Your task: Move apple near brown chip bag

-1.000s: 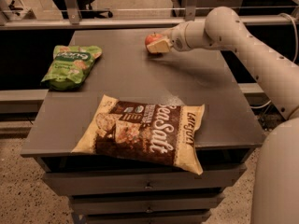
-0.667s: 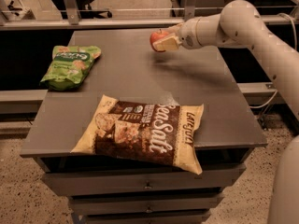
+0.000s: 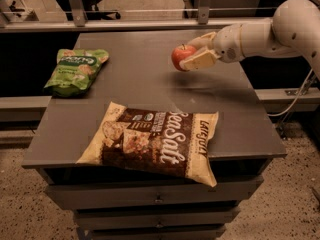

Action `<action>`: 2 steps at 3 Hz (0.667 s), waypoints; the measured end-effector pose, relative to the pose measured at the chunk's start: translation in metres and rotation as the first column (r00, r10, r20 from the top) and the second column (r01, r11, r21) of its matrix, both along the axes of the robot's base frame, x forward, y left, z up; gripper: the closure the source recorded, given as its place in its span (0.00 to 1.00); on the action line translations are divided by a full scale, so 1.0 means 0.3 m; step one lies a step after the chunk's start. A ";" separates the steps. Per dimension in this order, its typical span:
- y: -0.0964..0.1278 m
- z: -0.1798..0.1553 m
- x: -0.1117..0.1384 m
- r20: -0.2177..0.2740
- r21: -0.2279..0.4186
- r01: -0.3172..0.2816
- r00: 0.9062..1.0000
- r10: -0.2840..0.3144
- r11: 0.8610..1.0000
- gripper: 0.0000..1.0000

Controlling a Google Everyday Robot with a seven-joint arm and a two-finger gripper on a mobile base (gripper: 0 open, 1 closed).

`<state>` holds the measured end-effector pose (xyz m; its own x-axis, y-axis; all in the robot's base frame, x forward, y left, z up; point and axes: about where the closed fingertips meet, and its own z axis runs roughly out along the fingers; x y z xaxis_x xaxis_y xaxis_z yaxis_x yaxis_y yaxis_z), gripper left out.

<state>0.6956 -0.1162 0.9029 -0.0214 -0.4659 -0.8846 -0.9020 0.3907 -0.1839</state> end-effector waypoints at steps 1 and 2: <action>-0.012 -0.035 -0.145 -0.014 0.009 -0.121 0.993 0.121 0.993 1.00; 0.029 -0.054 -0.256 -0.013 0.027 -0.239 0.971 0.240 0.971 1.00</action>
Offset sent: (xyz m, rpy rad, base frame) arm -0.1275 0.0221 -0.0216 0.0494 0.0085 0.4221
